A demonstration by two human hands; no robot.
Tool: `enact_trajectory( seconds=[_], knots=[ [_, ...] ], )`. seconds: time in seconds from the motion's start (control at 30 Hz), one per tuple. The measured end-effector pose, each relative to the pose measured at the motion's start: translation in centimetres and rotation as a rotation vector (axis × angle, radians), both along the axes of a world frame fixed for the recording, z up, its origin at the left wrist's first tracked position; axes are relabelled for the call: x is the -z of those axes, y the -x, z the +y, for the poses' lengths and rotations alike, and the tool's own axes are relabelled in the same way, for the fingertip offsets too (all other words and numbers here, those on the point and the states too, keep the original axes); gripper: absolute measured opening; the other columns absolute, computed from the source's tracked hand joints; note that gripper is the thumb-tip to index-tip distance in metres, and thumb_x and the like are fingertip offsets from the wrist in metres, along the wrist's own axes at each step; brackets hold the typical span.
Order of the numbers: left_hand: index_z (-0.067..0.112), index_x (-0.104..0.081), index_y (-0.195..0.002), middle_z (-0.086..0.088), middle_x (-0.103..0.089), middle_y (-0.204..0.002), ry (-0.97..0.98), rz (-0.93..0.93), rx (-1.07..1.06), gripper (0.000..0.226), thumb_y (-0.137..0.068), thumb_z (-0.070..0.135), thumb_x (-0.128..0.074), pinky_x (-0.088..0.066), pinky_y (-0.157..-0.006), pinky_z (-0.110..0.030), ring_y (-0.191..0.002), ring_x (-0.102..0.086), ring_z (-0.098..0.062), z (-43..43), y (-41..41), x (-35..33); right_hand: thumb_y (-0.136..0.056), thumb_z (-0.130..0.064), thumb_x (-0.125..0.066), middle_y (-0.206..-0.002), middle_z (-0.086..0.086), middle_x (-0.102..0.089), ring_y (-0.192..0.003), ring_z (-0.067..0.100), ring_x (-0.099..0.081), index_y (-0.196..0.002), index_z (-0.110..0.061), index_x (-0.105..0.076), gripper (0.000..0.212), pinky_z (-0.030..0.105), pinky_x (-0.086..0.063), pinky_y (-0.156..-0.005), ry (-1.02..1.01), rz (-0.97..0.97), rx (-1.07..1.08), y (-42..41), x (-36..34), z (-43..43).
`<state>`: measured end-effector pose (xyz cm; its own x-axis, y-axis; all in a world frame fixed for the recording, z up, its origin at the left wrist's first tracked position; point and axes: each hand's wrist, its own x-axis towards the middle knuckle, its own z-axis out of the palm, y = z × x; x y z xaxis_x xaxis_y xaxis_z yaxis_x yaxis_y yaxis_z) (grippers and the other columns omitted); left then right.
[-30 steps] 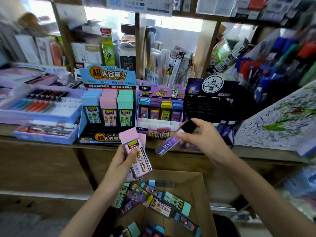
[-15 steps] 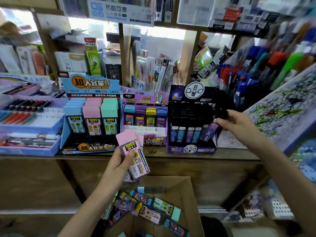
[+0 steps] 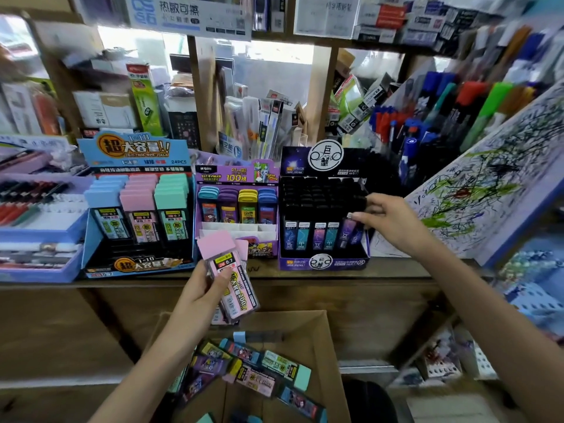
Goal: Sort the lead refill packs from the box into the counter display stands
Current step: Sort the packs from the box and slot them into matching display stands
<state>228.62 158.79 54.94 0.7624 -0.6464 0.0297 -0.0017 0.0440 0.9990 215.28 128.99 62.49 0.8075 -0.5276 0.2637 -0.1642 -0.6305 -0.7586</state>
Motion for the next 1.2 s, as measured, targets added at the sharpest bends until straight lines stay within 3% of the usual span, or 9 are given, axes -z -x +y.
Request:
enact_trajectory(
  seconds=[0.2, 0.37, 0.43, 0.57, 0.73, 0.8, 0.93, 1.03, 1.2],
  knots=[
    [0.035, -0.054, -0.116, 0.009, -0.068, -0.108, -0.029, -0.017, -0.005, 0.025, -0.092, 0.03, -0.049, -0.052, -0.081, -0.029, -0.097, -0.067, -0.009, -0.8, 0.9, -0.5, -0.087, -0.012, -0.063, -0.089, -0.001, -0.07, -0.084, 0.002, -0.066, -0.095, -0.008, -0.064, 0.009, 0.014, -0.051, -0.075, 0.02, 0.047, -0.092, 0.2, 0.2, -1.0],
    [0.033, -0.054, -0.116, 0.008, -0.069, -0.108, -0.053, -0.03, 0.006, 0.024, -0.092, 0.03, -0.048, -0.052, -0.077, -0.026, -0.095, -0.067, -0.007, -1.3, 1.2, -0.5, -0.087, -0.015, -0.063, -0.086, -0.004, -0.067, -0.078, -0.006, -0.062, -0.089, -0.017, -0.064, 0.004, 0.006, -0.044, -0.069, 0.075, 0.038, -0.1, 0.5, 0.1, -1.6],
    [0.032, -0.053, -0.117, 0.007, -0.067, -0.11, -0.062, -0.032, 0.006, 0.025, -0.093, 0.029, -0.048, -0.052, -0.079, -0.028, -0.097, -0.067, -0.009, -1.5, 1.3, -0.4, -0.087, -0.014, -0.064, -0.088, -0.008, -0.069, -0.082, -0.003, -0.064, -0.09, -0.022, -0.065, 0.008, 0.01, -0.048, -0.072, 0.046, 0.048, -0.113, 0.5, 0.4, -1.9],
    [0.035, -0.054, -0.116, 0.008, -0.067, -0.11, -0.06, -0.042, 0.018, 0.024, -0.093, 0.029, -0.048, -0.052, -0.079, -0.027, -0.098, -0.066, -0.007, -2.0, 1.5, -0.2, -0.087, -0.013, -0.063, -0.094, 0.004, -0.071, -0.088, 0.008, -0.066, -0.098, -0.001, -0.063, 0.016, 0.023, -0.053, -0.079, 0.053, 0.11, -0.117, 0.2, 1.5, -2.0],
    [0.037, -0.053, -0.116, 0.019, -0.068, -0.105, -0.056, -0.072, 0.044, 0.026, -0.091, 0.031, -0.048, -0.053, -0.077, -0.024, -0.097, -0.065, -0.002, -2.7, 1.8, -0.2, -0.084, -0.017, -0.068, -0.069, 0.0, -0.069, -0.064, 0.008, -0.064, -0.076, -0.004, -0.063, 0.016, 0.03, -0.053, -0.067, 0.019, 0.107, -0.002, -0.3, 2.0, -1.3],
    [0.036, -0.054, -0.114, 0.019, -0.068, -0.102, -0.047, -0.084, 0.058, 0.025, -0.09, 0.033, -0.049, -0.054, -0.069, -0.018, -0.094, -0.066, -0.002, -3.0, 2.0, -0.2, -0.085, -0.022, -0.068, -0.063, -0.008, -0.065, -0.056, 0.001, -0.06, -0.067, -0.016, -0.062, 0.02, 0.025, -0.049, -0.061, 0.102, 0.151, 0.074, -0.6, 1.6, -0.5],
    [0.034, -0.056, -0.109, 0.014, -0.07, -0.1, -0.007, -0.097, 0.06, 0.03, -0.082, 0.042, -0.05, -0.053, -0.067, -0.015, -0.092, -0.067, -0.003, -3.3, 2.5, -0.6, -0.091, -0.037, -0.058, -0.059, 0.006, -0.061, -0.054, 0.021, -0.058, -0.067, -0.002, -0.063, 0.042, 0.026, -0.039, -0.047, 0.483, 0.349, 0.273, -0.4, 0.8, 1.6],
    [0.028, -0.056, -0.109, 0.014, -0.071, -0.098, 0.036, -0.087, 0.049, 0.031, -0.08, 0.04, -0.053, -0.053, -0.064, -0.016, -0.089, -0.068, -0.005, -3.2, 2.6, -1.0, -0.096, -0.042, -0.046, -0.051, -0.001, -0.051, -0.051, 0.017, -0.052, -0.062, -0.013, -0.053, 0.045, 0.027, -0.035, -0.045, 0.615, 0.277, 0.337, 0.3, 0.7, 3.9],
    [0.021, -0.056, -0.112, 0.011, -0.071, -0.098, 0.078, -0.086, 0.041, 0.036, -0.078, 0.034, -0.059, -0.053, -0.064, -0.016, -0.087, -0.068, -0.006, -2.3, 2.0, -1.7, -0.089, -0.043, -0.055, -0.076, -0.009, -0.067, -0.069, 0.001, -0.064, -0.083, -0.031, -0.064, 0.016, 0.014, -0.048, -0.058, -0.043, -0.009, -0.061, -1.0, 0.5, 10.3]
  ],
)
